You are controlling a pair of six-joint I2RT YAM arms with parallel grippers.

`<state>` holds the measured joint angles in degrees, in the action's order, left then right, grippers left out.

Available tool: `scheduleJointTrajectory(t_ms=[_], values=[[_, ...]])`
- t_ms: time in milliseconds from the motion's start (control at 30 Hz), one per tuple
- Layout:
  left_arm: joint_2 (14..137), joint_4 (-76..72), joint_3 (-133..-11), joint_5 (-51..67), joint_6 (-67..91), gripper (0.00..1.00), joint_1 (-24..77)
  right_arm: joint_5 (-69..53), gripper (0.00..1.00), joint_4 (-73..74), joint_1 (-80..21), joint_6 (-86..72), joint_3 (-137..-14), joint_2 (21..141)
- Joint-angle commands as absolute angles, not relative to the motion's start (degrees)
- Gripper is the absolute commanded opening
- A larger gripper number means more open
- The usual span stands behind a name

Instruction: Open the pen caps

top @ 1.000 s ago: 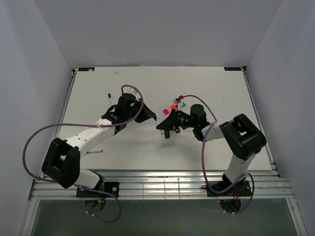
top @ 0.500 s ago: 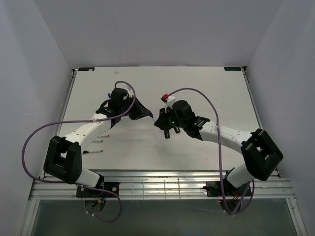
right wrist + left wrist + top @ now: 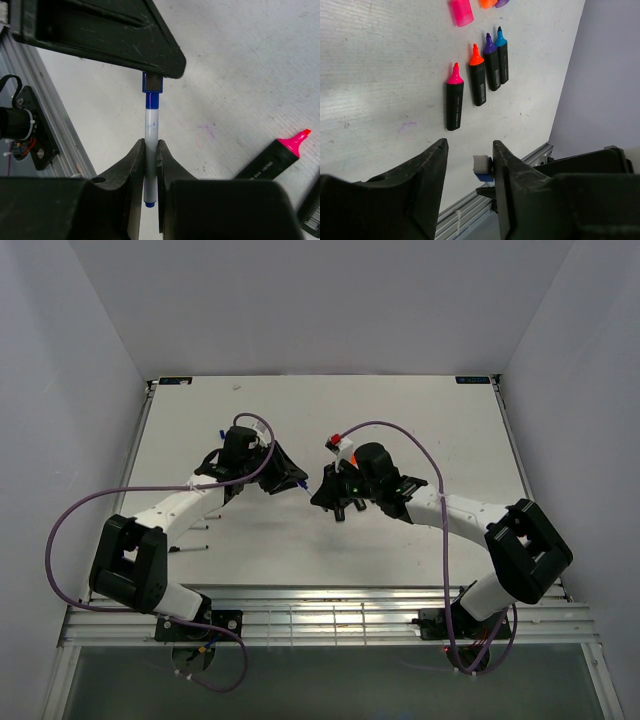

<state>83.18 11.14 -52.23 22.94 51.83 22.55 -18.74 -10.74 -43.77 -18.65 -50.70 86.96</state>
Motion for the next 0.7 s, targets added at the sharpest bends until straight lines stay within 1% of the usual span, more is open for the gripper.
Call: scheduleJointTrajectory(t_ms=[0, 167, 300, 400, 567, 600, 667], values=[[81.7, 10.4, -51.2, 22.2, 51.2, 0.53, 22.1, -23.9, 0.08, -15.1, -43.6, -19.9, -51.5, 87.3], [81.0, 9.7, -50.8, 21.9, 51.6, 0.56, 22.2, -25.2, 0.08, -16.8, -43.2, -21.1, -51.0, 87.8], [80.6, 9.7, -50.8, 22.1, 51.7, 0.54, 22.2, -25.8, 0.08, -17.2, -42.5, -22.1, -50.8, 88.3], [80.5, 9.8, -50.4, 22.8, 52.1, 0.51, 22.3, -26.3, 0.08, -17.8, -41.7, -23.0, -50.6, 88.8], [80.5, 9.8, -49.8, 22.4, 53.2, 0.4, 23.0, -26.2, 0.08, -18.2, -41.6, -24.5, -51.6, 89.8], [80.7, 9.8, -50.1, 22.4, 53.5, 0.33, 23.2, -25.6, 0.08, -18.2, -41.6, -24.8, -51.8, 90.0], [80.9, 9.8, -50.3, 22.4, 53.9, 0.27, 23.5, -24.9, 0.08, -18.2, -41.6, -25.2, -51.9, 90.4]])
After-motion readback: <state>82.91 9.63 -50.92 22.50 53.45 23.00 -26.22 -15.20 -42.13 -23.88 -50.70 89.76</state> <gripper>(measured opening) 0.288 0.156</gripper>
